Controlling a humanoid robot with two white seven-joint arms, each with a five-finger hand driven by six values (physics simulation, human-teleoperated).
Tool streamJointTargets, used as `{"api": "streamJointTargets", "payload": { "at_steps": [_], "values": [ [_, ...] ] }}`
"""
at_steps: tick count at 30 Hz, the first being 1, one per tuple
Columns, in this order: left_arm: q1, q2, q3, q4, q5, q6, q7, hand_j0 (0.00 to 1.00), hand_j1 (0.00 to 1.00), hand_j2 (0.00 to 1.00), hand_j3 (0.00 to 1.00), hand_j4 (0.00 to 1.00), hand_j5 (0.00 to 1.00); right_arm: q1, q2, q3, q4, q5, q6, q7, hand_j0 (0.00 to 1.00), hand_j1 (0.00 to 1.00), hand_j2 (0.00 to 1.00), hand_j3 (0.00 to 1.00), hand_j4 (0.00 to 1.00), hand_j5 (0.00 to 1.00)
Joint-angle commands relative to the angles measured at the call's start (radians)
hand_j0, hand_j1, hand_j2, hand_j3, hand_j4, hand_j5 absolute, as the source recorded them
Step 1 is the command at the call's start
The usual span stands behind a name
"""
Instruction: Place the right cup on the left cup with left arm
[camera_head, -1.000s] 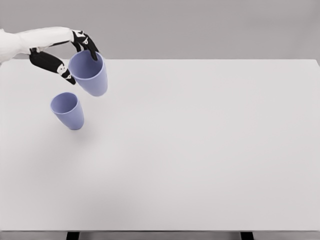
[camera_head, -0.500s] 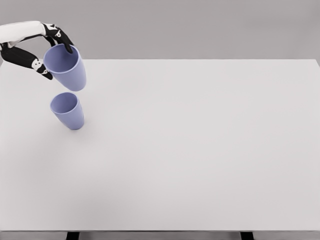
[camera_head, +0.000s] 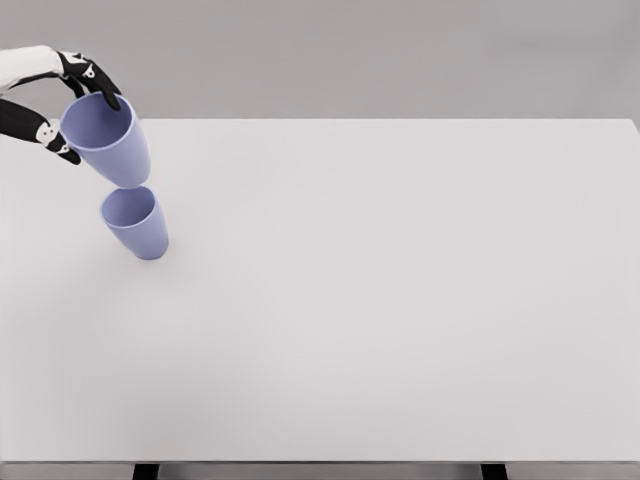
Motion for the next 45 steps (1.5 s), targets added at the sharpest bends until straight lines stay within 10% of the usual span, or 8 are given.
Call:
{"api": "streamJointTargets", "payload": {
  "at_steps": [1, 23, 45],
  "values": [
    [0.002, 0.016, 0.0, -0.006, 0.01, 0.001, -0.017, 0.55, 0.55, 0.55, 0.55, 0.55, 0.55, 0.0, 0.0, 0.0, -0.001, 0.002, -0.001, 0.0, 1.0, 1.0, 1.0, 1.0, 1.0, 1.0],
    [0.034, -0.01, 0.0, 0.031, 0.007, 0.002, -0.06, 0.55, 0.55, 0.55, 0.55, 0.55, 0.55, 0.0, 0.0, 0.0, 0.001, 0.002, -0.001, 0.0, 1.0, 1.0, 1.0, 1.0, 1.0, 1.0],
    [0.037, 0.001, 0.003, 0.021, 0.008, 0.001, -0.057, 1.0, 1.0, 1.0, 1.0, 1.0, 1.0, 0.0, 0.0, 0.0, 0.001, 0.002, -0.001, 0.0, 1.0, 1.0, 1.0, 1.0, 1.0, 1.0]
  ]
}}
